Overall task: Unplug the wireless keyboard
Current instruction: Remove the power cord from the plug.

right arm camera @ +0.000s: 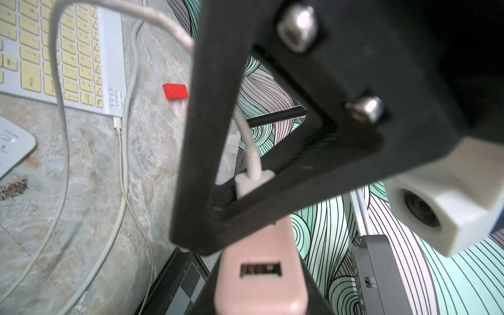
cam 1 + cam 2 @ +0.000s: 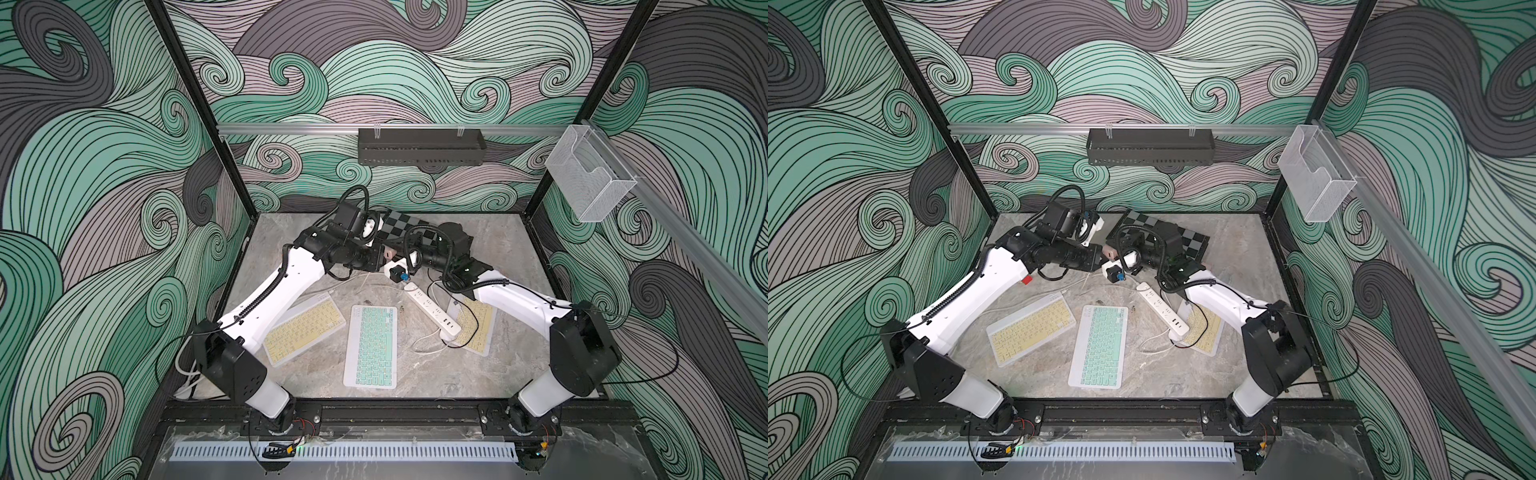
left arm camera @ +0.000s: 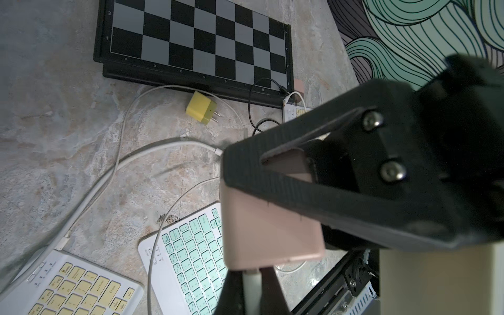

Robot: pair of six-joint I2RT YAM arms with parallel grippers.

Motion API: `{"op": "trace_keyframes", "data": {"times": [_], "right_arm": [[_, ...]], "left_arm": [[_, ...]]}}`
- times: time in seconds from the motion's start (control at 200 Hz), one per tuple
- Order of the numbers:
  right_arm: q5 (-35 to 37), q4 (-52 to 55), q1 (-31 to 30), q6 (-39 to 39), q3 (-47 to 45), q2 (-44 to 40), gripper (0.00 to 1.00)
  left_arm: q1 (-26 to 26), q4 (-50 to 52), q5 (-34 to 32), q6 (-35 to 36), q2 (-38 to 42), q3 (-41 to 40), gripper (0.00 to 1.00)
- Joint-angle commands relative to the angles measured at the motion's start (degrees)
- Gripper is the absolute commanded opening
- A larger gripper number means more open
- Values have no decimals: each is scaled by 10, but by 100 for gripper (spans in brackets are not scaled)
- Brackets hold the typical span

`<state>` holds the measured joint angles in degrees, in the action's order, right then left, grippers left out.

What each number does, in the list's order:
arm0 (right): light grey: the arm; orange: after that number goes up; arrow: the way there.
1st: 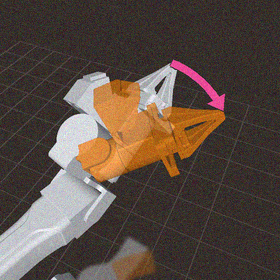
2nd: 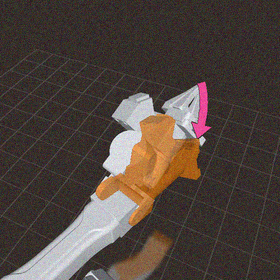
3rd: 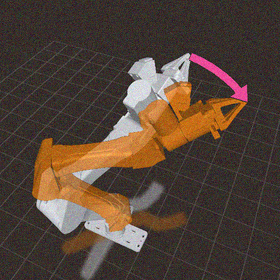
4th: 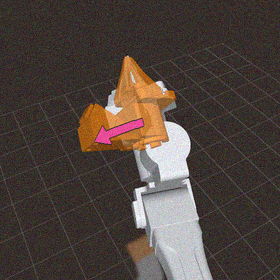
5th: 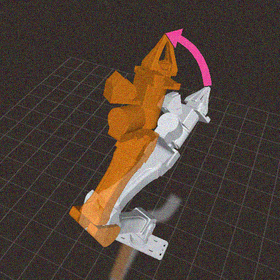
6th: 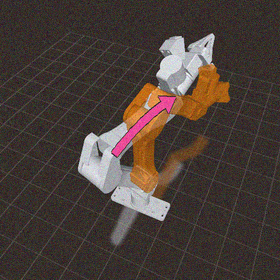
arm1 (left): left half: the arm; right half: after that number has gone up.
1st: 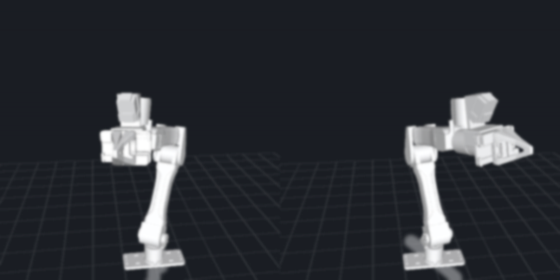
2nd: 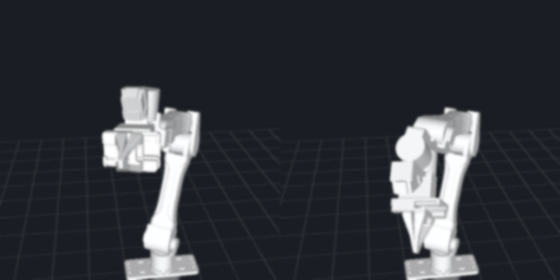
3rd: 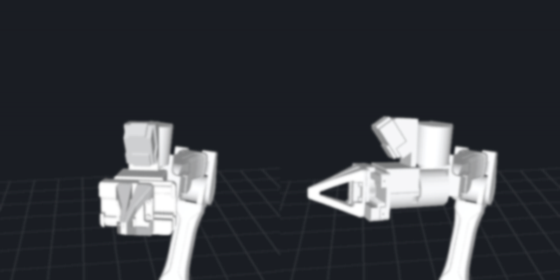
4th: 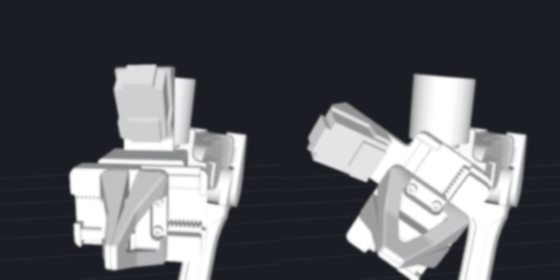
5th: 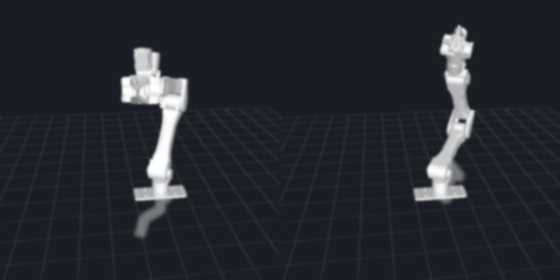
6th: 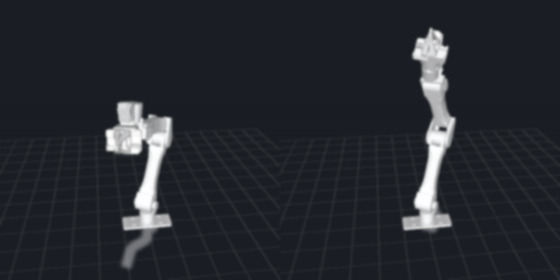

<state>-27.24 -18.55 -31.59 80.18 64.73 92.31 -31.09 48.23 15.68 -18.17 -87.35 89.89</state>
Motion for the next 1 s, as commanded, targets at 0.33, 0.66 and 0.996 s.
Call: {"op": "trace_keyframes", "data": {"times": [0.33, 0.66, 0.996], "right_arm": [[133, 93, 37, 65, 49, 43, 0], [187, 174, 41, 49, 138, 107, 0], [99, 135, 47, -286, 102, 23, 0]], "left_arm": [[24, 114, 24, -47, 34, 28, 0], [16, 100, 19, -109, 88, -34, 0], [48, -10, 8, -65, 15, -15, 0]]}}
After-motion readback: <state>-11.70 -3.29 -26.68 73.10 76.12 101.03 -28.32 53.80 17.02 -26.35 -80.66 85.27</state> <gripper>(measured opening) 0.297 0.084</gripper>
